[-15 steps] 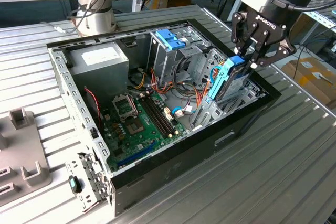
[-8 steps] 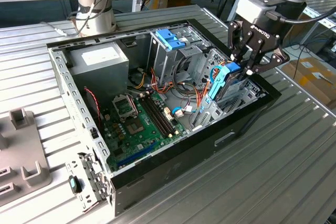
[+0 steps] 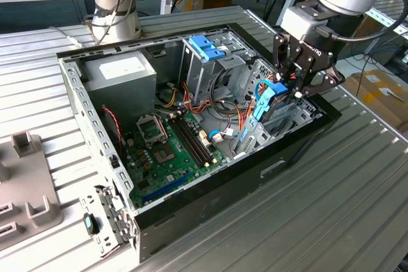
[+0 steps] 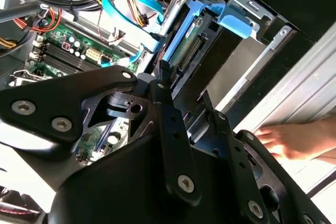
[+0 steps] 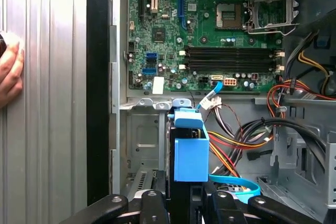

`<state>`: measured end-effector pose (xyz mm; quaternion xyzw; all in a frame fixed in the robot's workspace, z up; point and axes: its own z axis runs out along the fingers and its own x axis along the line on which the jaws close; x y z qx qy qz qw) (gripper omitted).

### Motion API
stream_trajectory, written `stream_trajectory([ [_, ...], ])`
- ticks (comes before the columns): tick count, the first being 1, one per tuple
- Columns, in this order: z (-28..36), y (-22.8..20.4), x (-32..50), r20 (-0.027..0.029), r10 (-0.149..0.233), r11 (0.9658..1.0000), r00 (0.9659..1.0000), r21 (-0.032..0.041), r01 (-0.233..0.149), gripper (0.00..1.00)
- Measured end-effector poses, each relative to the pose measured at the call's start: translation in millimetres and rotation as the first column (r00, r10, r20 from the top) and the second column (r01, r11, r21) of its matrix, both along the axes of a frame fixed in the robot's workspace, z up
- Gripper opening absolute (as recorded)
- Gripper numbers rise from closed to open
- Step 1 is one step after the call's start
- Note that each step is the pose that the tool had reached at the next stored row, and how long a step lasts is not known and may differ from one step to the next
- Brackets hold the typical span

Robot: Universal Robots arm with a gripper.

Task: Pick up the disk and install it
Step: 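Insert the disk into the insertion slot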

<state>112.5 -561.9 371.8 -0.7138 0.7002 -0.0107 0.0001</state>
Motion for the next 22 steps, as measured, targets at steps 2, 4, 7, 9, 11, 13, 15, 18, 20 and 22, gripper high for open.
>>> stream_trajectory([
  [2,-3.7,0.0,0.0,0.0,0.0,1.0,1.0,-0.0007,0.0,0.35],
  [4,-7.3,0.0,0.0,0.0,0.0,1.0,1.0,-0.0012,0.0,0.35],
  [7,-10.1,0.0,0.0,0.0,0.0,1.0,1.0,-0.0022,0.0,0.35],
  [9,-10.1,0.0,0.0,0.0,0.0,1.0,1.0,-0.0023,0.0,0.35],
  [11,-10.1,0.0,0.0,0.0,0.0,1.0,1.0,-0.0023,0.0,0.35],
  [13,-10.1,0.0,0.0,0.0001,0.0,1.0,1.0,-0.0025,0.0,0.36],
  [15,-10.2,0.0,0.0,0.0,0.0,1.0,1.0,-0.0022,0.0,0.36],
  [18,-10.2,0.0,0.0,0.0,0.0,1.0,1.0,-0.0022,0.0,0.43],
  [20,-10.3,0.0,0.0,0.0,0.0,1.0,1.0,-0.0021,0.0,0.43],
  [22,-10.4,0.3,0.0,0.0,0.0,1.0,1.0,-0.0019,0.0,0.43],
])
